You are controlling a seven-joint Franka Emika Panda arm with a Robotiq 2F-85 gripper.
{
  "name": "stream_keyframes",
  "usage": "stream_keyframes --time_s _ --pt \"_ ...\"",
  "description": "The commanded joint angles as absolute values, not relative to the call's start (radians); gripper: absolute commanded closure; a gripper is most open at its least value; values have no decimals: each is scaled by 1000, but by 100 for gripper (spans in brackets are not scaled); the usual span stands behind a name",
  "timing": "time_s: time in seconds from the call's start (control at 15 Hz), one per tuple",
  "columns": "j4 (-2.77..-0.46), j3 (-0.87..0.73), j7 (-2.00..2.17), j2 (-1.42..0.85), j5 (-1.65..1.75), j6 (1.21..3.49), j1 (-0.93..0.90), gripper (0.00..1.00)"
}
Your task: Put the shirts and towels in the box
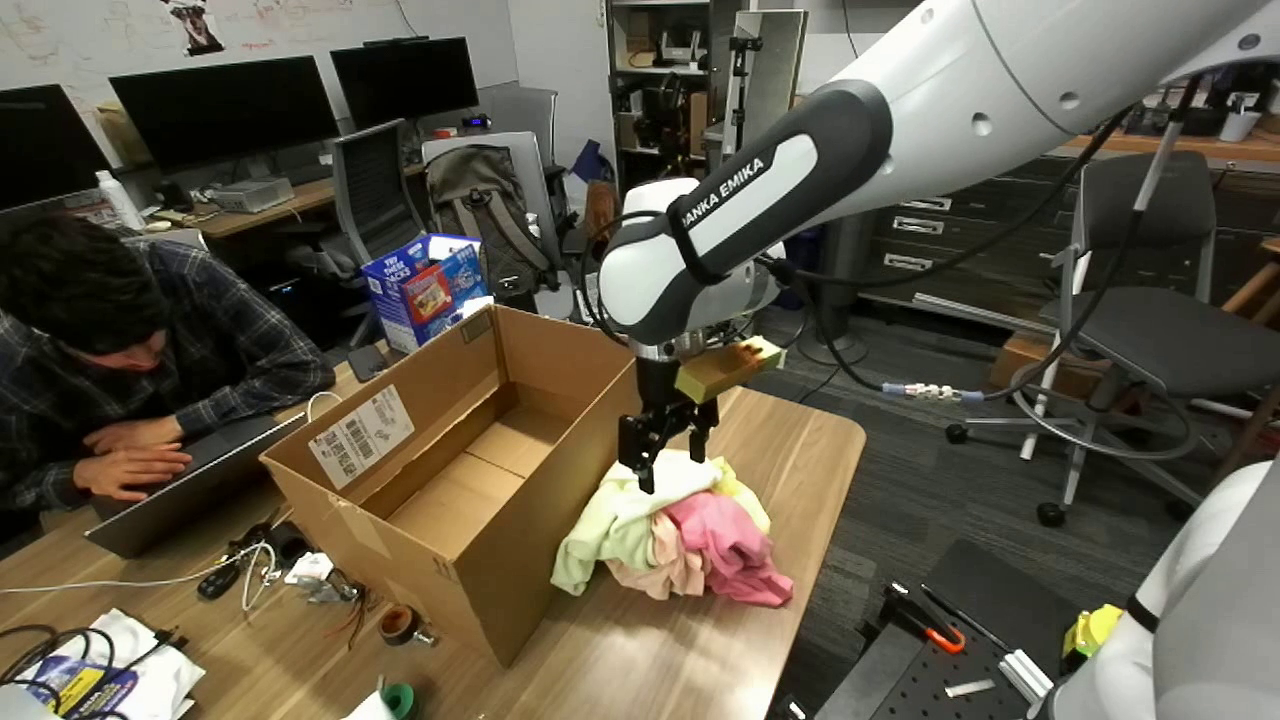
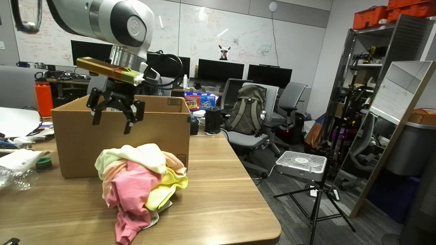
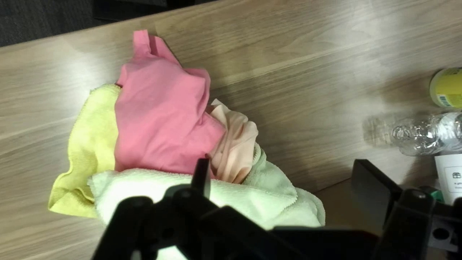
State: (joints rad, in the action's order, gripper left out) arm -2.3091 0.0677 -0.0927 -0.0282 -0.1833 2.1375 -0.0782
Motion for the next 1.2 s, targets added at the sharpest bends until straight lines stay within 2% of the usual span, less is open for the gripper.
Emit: stream_keyframes --time_s 0.0,0.47,0.87,1.13 --pt "-2293 78 -172 -66 -217 2152 -77 0" --pt "-2249 92 -259 -174 -295 2211 -70 0" --pt "-2170 107 -298 -296 -276 2426 -60 0" --pt "-2160 101 -279 -309 -226 2463 -54 0"
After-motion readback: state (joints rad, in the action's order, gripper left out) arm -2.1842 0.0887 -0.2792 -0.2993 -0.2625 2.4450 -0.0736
